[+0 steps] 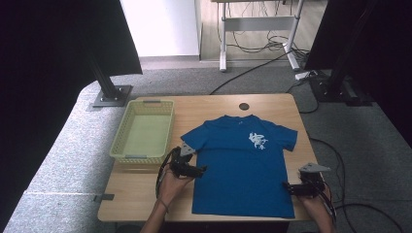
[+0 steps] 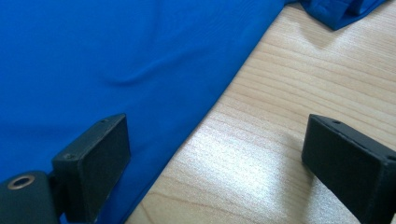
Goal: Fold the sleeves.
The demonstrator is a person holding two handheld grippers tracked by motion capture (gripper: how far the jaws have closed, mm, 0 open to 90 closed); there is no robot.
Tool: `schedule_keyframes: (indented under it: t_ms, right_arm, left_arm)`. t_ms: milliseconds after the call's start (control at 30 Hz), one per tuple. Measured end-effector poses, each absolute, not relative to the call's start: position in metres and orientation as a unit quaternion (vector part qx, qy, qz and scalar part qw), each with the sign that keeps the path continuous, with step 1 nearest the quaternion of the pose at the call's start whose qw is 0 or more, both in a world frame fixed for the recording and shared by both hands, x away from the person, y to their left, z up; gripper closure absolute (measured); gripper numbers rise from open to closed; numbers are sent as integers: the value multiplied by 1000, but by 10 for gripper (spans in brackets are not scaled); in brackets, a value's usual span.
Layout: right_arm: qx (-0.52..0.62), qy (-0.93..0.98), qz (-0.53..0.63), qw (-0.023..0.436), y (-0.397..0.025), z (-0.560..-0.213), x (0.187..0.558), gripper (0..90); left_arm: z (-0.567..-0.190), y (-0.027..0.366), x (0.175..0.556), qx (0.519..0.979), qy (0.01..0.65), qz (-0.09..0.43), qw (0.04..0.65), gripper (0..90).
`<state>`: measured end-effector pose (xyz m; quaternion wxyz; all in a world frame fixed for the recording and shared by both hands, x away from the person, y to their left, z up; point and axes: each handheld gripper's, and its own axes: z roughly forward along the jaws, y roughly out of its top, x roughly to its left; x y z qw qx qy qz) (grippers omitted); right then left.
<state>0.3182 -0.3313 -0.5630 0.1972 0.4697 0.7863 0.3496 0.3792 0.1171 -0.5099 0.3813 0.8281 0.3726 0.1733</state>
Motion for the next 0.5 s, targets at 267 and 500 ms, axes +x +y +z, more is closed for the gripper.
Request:
schedule_keyframes:
  t_ms: [267,500]
  right_arm:
    - [470,786,350,197,-331,-563,318,78]
    - [470,786,350,197,-331,-563,318,78]
  left_arm:
    - [-509,106,398,830,374,173,375,85]
    - [-509,103,414,824,389,174,373,103]
